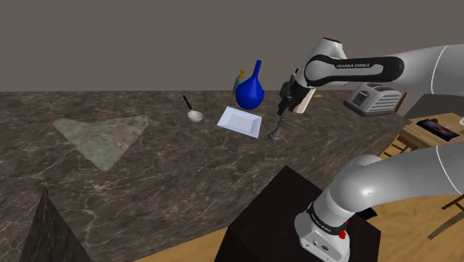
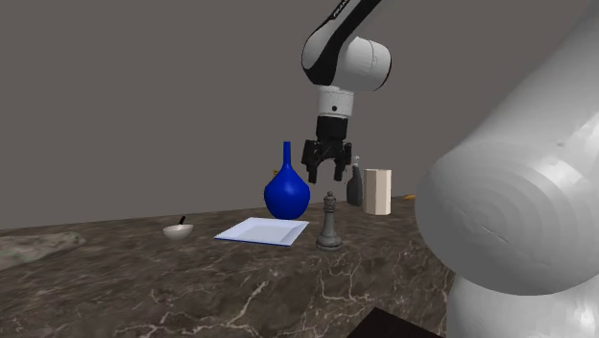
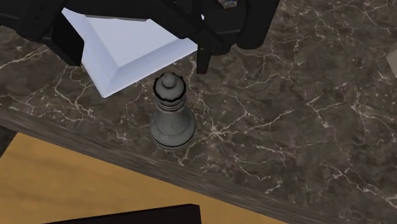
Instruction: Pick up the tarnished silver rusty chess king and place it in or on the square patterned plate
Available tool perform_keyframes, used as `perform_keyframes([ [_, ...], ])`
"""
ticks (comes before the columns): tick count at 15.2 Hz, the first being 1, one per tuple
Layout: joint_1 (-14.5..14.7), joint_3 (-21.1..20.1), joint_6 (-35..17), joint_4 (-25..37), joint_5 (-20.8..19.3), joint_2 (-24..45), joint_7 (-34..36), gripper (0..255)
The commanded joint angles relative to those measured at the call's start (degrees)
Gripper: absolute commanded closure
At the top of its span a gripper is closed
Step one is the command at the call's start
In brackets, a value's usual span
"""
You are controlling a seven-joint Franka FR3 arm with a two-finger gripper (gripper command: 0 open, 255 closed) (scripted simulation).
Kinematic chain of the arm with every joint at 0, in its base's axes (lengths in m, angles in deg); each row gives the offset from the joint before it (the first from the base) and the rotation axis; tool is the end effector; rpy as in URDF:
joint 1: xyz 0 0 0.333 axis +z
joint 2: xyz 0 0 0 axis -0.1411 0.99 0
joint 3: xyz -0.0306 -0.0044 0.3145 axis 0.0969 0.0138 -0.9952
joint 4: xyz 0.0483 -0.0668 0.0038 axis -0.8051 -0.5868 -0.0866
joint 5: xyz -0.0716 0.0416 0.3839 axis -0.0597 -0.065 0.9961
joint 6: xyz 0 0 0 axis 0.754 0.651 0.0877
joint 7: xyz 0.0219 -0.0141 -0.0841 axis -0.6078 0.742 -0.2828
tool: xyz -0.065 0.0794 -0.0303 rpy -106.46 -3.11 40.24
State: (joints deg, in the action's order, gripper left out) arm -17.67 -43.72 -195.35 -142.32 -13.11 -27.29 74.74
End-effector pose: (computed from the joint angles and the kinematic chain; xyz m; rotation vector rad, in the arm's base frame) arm 0.3414 -0.1932 0.4657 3.1165 -0.2348 0.2369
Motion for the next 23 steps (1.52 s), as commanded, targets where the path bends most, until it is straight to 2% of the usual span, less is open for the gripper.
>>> perform_keyframes([
  [1, -0.5, 1.8, -3.6, -0.5, -0.5, 2.1, -1.4, 0],
  [9, 0.0, 3.0, -10.5, -3.5, -0.3, 6.0, -1.9, 0],
  [16, 0.0, 3.0, -10.5, -3.5, -0.3, 6.0, -1.9, 0],
  [17, 0.0, 3.0, -10.5, -3.5, -0.3, 6.0, -1.9, 255],
  [23, 0.0, 3.0, -10.5, -3.5, -0.3, 6.0, -1.8, 255],
])
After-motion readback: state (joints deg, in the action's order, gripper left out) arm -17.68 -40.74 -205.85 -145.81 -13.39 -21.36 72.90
